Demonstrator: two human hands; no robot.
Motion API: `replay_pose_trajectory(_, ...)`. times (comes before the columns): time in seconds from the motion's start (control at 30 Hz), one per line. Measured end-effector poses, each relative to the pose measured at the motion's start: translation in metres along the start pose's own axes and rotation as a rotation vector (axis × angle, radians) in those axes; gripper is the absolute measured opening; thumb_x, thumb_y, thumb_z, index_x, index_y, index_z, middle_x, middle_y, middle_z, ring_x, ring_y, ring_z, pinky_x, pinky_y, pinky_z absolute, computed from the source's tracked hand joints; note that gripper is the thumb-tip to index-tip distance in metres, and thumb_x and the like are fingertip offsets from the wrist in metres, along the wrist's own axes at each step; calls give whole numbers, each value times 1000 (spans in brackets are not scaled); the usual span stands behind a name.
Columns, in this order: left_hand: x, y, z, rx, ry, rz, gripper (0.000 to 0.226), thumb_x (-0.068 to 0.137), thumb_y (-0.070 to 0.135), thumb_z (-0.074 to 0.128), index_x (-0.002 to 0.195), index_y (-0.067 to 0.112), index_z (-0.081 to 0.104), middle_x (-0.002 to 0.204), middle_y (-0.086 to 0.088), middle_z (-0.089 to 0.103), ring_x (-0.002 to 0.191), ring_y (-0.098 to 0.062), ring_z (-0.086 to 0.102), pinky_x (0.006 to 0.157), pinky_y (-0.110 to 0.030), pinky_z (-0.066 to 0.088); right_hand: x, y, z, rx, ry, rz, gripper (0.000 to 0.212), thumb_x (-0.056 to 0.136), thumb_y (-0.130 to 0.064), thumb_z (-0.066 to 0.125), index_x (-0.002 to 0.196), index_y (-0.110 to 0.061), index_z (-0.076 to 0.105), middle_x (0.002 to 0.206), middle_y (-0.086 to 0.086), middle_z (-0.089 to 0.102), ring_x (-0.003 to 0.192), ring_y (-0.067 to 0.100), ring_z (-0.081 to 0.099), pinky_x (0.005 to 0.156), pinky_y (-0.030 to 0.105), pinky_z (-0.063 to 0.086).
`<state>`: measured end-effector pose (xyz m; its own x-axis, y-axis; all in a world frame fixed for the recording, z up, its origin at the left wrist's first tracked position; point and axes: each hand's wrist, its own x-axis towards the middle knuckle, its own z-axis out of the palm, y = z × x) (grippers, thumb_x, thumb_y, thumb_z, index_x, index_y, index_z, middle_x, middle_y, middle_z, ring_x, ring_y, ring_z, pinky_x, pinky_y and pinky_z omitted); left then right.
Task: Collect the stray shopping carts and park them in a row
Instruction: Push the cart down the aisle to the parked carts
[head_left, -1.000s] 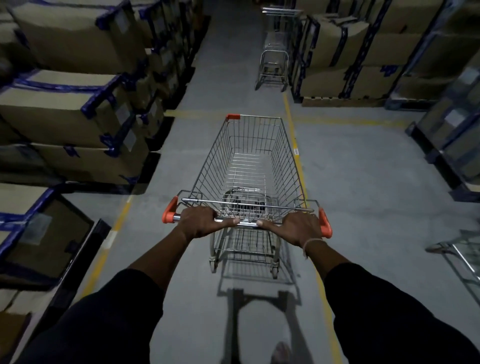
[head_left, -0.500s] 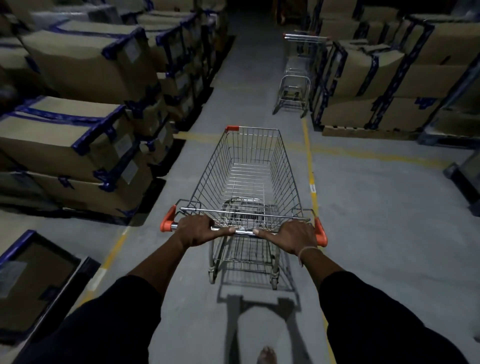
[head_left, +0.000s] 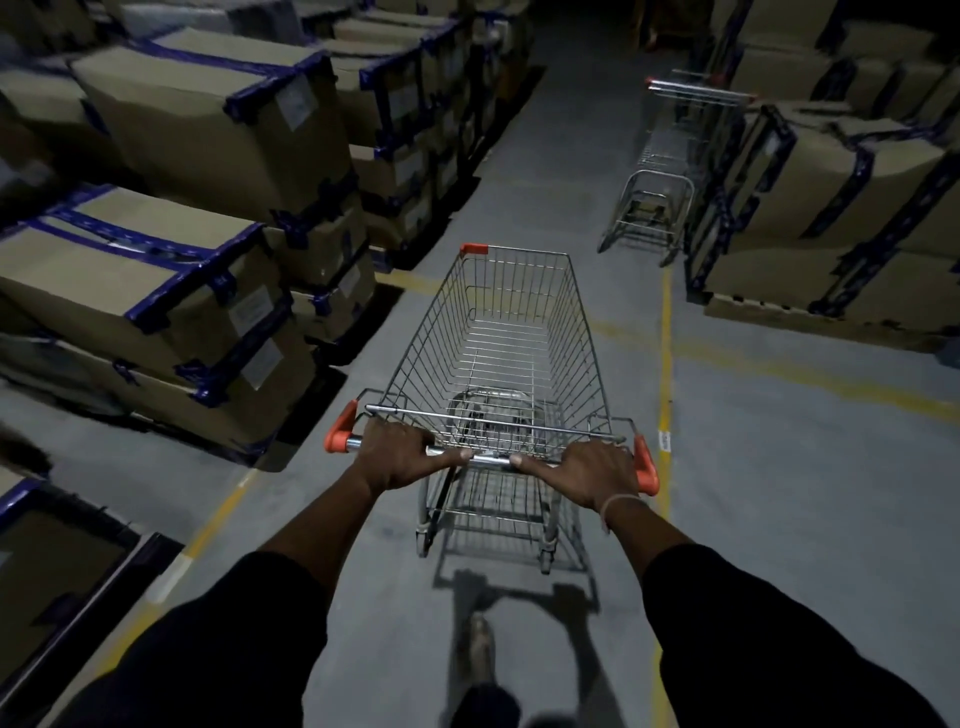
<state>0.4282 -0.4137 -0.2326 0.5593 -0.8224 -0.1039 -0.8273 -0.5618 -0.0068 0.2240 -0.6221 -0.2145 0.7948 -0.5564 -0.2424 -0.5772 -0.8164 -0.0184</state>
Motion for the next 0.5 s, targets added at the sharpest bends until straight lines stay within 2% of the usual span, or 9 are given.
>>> replay_pose_trajectory(0.13,67,-8,-3,-74,-10,-31,99,69,105,12,61,20,62,56,4,60,60,-10,59,73,-32,43,74,21,-13,-13,25,-48,102,67,-109,12,57,-20,62,60,-1,63,59,16,62,69,30,49)
replay_pose_trajectory(0.23,117,-11,-9,-130,-22,-76,91,73,103,26,59,19,58,56,4,59,58,-10,58,61,-27,38,131,38,-22,3,34,-76,101,63,-111,8,54,-22,56,56,-3,60,57,16,62,69,30,49)
replay_pose_trajectory(0.33,171,-14,-16,-137,-35,-119,89,71,104,29,56,20,54,57,4,61,58,-10,59,61,-27,39,189,56,-37,-10,39,-107,96,66,-109,11,55,-23,51,55,-4,55,55,15,59,63,29,41)
replay_pose_trajectory(0.5,256,-16,-32,-180,-50,-161,84,73,102,32,55,22,49,58,4,61,59,-11,60,59,-27,37,287,85,-65,5,8,-157,93,67,-109,13,53,-23,45,55,-3,52,56,17,59,76,33,50)
